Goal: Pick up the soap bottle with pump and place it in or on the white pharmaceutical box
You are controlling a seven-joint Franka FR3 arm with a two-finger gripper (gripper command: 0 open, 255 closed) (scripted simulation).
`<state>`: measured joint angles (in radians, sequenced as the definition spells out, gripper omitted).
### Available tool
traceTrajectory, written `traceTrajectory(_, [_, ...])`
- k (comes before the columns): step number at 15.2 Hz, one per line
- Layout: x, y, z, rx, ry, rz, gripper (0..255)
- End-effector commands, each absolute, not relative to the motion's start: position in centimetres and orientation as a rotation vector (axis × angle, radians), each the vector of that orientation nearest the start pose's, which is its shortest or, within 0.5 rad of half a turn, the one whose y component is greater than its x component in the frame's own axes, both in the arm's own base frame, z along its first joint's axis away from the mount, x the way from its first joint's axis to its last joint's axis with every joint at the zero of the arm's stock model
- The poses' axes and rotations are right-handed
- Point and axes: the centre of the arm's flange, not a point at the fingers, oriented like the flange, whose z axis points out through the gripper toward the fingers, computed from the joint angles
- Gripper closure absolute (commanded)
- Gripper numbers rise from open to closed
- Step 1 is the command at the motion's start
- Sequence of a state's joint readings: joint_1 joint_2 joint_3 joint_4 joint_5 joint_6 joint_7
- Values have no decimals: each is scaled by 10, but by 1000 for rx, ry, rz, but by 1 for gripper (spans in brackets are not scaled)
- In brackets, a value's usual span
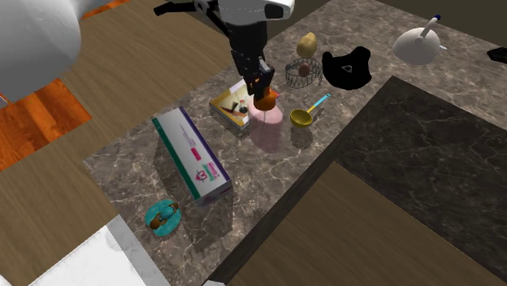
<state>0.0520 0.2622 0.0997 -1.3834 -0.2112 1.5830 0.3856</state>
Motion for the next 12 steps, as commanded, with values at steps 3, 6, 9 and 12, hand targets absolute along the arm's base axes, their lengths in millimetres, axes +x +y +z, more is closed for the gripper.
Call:
traceTrajectory(3, [597,97,576,-3315,378,16,255])
traceTrajectory(6, [570,124,587,-3315,378,16,255])
traceTrajectory(9, [543,151,597,-3315,378,16,255])
traceTrajectory(12, [515,177,608,-3315,378,16,255])
